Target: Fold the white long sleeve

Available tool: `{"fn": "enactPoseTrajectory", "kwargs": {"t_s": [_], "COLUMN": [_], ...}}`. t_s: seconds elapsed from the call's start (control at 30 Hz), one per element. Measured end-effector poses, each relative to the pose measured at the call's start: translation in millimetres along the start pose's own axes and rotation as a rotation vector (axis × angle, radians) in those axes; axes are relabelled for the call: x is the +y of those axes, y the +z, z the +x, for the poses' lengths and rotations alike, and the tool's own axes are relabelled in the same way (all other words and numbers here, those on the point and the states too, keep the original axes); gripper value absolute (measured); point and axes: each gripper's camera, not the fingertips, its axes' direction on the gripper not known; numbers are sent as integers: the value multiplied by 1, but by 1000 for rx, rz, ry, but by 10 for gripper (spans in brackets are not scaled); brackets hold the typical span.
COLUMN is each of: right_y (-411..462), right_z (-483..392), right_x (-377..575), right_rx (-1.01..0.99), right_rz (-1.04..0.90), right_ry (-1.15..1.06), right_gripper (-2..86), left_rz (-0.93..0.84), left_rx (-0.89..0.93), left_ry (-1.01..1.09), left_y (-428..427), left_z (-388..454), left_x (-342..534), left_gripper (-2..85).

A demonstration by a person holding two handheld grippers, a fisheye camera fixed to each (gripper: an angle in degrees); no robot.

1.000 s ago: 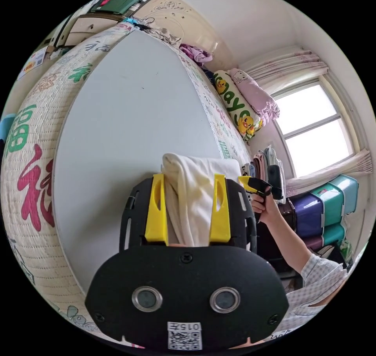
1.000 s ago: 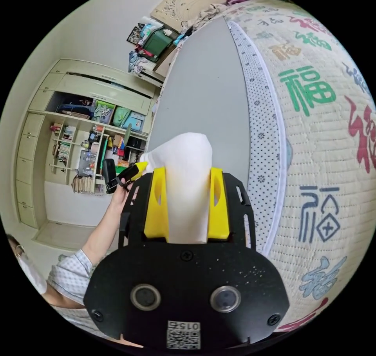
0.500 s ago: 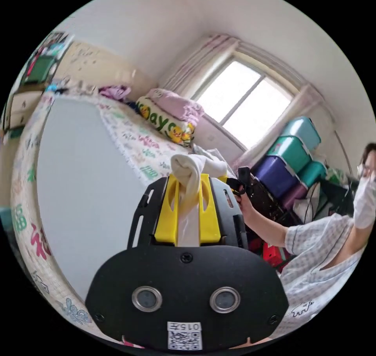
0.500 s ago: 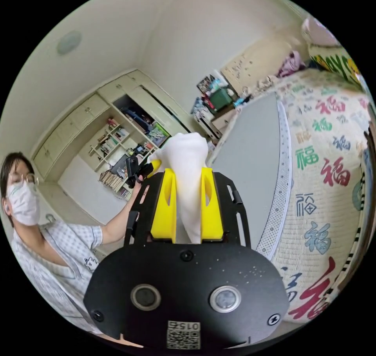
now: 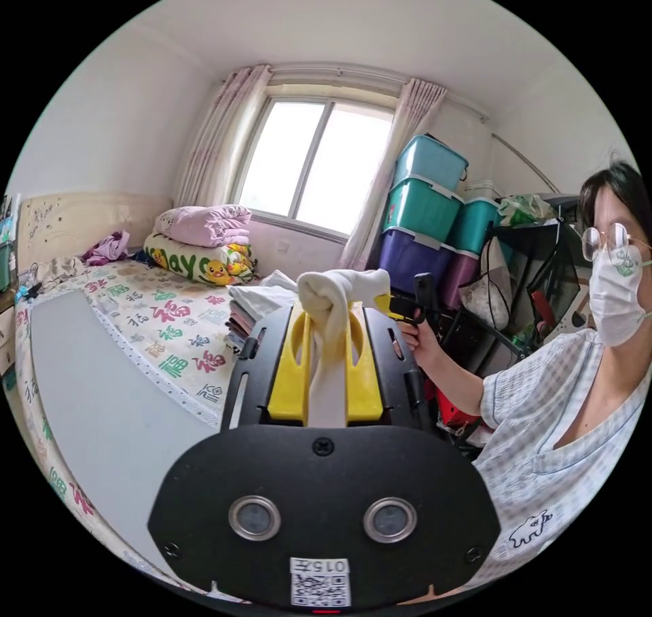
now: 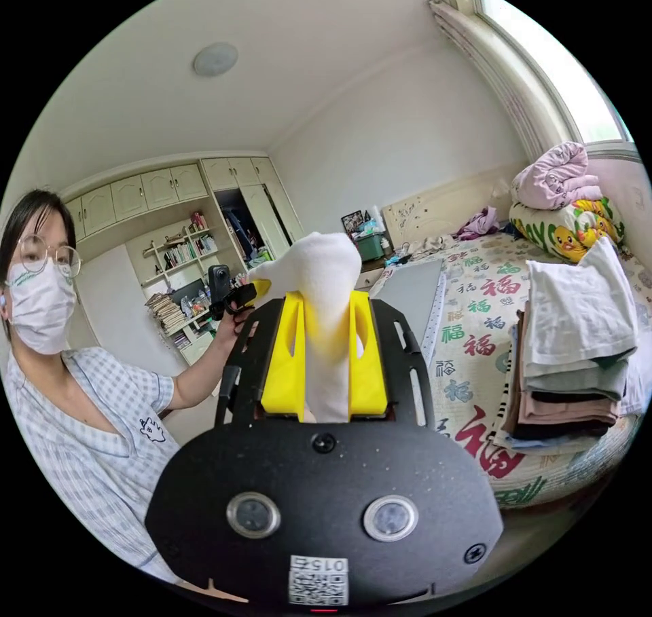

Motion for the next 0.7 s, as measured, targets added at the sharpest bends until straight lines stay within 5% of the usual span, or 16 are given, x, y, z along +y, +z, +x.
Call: {"fn": "enactPoseTrajectory", "kwargs": {"t_s": [0.33, 0.5, 0.7], "right_y": [-29, -41, -74], "right_z": [98, 141, 142], "right_x": [99, 127, 96], "right_rx": [-59, -57, 180], "right_rz": [178, 278, 301], "right_ry": [31, -9, 66], "right_gripper": [100, 101, 100], "left_rz": [-31, -19, -51], "left_rx": [74, 187, 347], "left_ry": [-69, 93, 38], "left_y": [126, 213, 330], "left_z": [-11, -38, -76], "left_x": [1, -24, -77], "left_gripper": [76, 74, 73]}}
